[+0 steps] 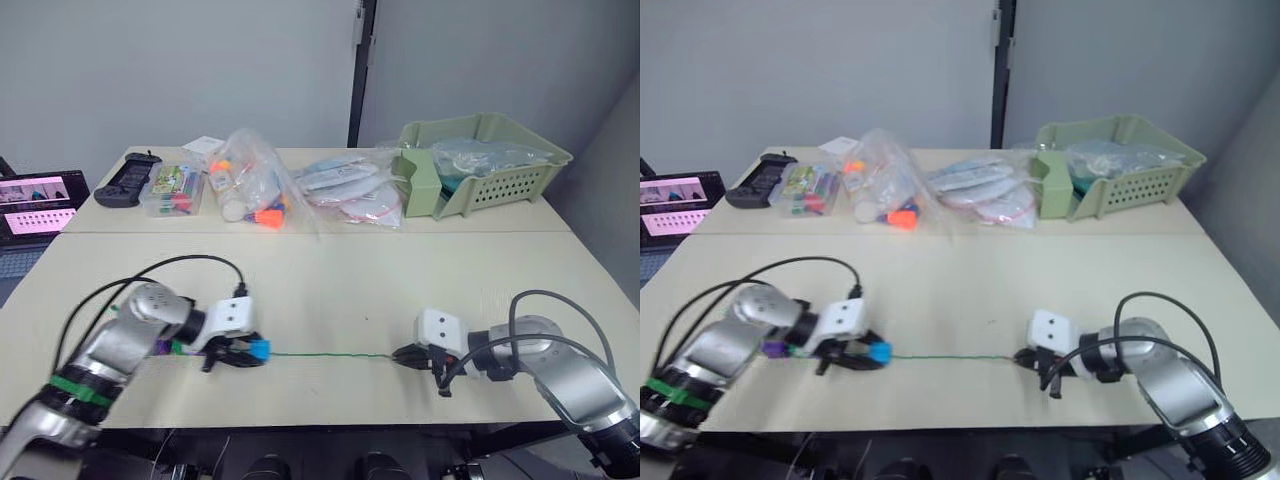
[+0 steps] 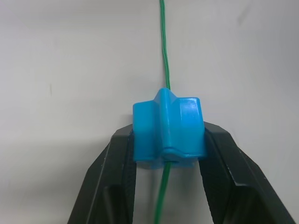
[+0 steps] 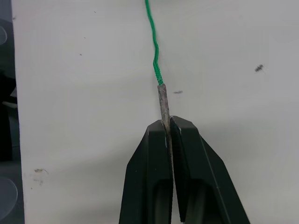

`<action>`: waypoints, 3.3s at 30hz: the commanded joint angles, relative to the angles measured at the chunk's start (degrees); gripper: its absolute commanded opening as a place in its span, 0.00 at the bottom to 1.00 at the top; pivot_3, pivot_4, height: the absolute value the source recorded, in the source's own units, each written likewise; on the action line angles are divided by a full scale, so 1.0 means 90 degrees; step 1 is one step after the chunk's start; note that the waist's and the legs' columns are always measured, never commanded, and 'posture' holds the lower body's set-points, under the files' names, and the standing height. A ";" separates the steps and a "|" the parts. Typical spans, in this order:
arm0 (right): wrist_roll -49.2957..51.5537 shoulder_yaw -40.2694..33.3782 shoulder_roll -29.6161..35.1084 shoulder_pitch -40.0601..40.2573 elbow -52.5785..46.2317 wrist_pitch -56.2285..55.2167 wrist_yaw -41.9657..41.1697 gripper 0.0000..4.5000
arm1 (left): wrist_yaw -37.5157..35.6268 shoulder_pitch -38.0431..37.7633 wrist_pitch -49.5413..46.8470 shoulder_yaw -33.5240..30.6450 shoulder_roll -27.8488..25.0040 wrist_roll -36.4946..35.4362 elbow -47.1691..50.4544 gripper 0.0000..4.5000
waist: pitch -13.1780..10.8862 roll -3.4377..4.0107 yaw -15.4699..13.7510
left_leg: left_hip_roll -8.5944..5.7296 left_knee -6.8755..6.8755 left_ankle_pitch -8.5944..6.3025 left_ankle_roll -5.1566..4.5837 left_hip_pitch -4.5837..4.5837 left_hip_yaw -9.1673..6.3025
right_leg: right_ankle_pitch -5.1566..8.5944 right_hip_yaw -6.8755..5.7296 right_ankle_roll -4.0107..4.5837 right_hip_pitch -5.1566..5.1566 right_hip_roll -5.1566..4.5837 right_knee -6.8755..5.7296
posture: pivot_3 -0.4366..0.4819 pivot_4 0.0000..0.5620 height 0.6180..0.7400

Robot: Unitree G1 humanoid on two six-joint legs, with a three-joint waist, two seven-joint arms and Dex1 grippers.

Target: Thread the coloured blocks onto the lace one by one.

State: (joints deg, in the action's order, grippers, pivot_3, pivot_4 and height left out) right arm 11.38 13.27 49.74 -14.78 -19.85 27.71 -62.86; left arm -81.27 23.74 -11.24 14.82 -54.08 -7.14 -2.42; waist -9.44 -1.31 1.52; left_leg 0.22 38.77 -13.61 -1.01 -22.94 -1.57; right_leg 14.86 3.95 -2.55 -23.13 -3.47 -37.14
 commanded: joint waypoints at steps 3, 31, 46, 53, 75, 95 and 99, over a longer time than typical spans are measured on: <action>-0.0048 0.0016 -0.0019 -0.0184 -0.0055 -0.0087 -0.0028 0.00 | -0.0316 -0.0331 0.0776 -0.0160 -0.0527 0.0263 -0.0815 0.30 | 0.0001 0.0002 -0.0033 | 0.0006 -0.0003 0.0000 0.0000 0.0006 0.0007 | 0.0000 0.0000 0.0001 0.0000 0.0003 0.0000 | 0.48 0.27 1.00; -0.0057 0.0043 -0.0349 -0.0252 -0.0039 0.0166 0.0374 0.00 | -0.1247 0.1614 -0.1215 0.0914 -0.1610 0.1272 0.1015 0.98 | -0.0006 -0.0010 -0.0087 | -0.0007 0.0008 0.0000 0.0000 -0.0030 0.0041 | -0.0002 -0.0006 0.0005 -0.0022 0.0016 -0.0001 | 0.48 0.27 1.00; -0.0214 0.0151 -0.0584 -0.0167 -0.0038 0.0221 0.0683 0.00 | -0.1237 0.2086 -0.3121 0.2246 -0.1022 0.2263 0.1786 0.98 | -0.0010 -0.0017 -0.0044 | -0.0008 0.0009 0.0000 -0.0001 -0.0037 0.0022 | -0.0001 -0.0006 0.0003 -0.0027 0.0017 -0.0004 | 0.48 0.27 1.00; -0.0207 0.0143 -0.0556 -0.0095 -0.0105 0.0258 0.0714 0.00 | -0.0808 0.1505 -0.3411 0.2098 -0.0707 0.2312 0.1870 0.98 | -0.0008 -0.0014 -0.0090 | -0.0012 0.0011 0.0000 -0.0001 -0.0023 0.0020 | -0.0001 -0.0004 0.0003 -0.0012 0.0012 -0.0004 | 0.48 0.27 1.00; -0.0174 0.0078 -0.0434 0.0121 -0.0297 0.0348 0.0778 0.00 | -0.0852 0.1506 -0.3111 0.2232 -0.0122 0.2548 0.1386 0.44 | 0.0003 0.0005 -0.0146 | -0.0022 0.0014 0.0000 -0.0002 -0.0002 0.0025 | 0.0001 -0.0001 0.0001 0.0011 0.0006 -0.0003 | 0.48 0.27 1.00; -0.0093 -0.1076 0.0784 0.0972 0.0272 -0.0305 0.0460 0.00 | -0.0185 0.0729 -0.0441 0.1730 -0.0778 0.3227 -0.1181 0.31 | 0.0105 0.0147 0.0130 | 0.0005 -0.0085 -0.0003 -0.0006 0.0156 0.0057 | 0.0086 0.0035 -0.0011 0.0113 0.0035 -0.0025 | 0.48 0.27 1.00; -0.0050 -0.1510 0.0950 0.1290 0.0380 -0.0423 0.0443 0.00 | -0.0240 0.0833 -0.0204 0.1648 -0.0995 0.3301 -0.1510 0.31 | 0.0105 0.0146 0.0218 | 0.0040 -0.0114 -0.0004 -0.0006 0.0195 0.0060 | 0.0120 0.0088 0.0034 0.0110 0.0108 -0.0089 | 0.48 0.27 1.00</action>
State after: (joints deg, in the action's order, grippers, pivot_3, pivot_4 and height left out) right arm 10.29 2.40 57.76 -3.31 -15.85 25.27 -58.70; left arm -84.81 33.42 -12.68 27.75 -60.73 16.77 -10.26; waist -8.50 0.01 3.49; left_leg 0.76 37.72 -13.66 -1.09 -21.13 -1.01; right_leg 15.98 4.74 -2.16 -22.14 -2.29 -38.00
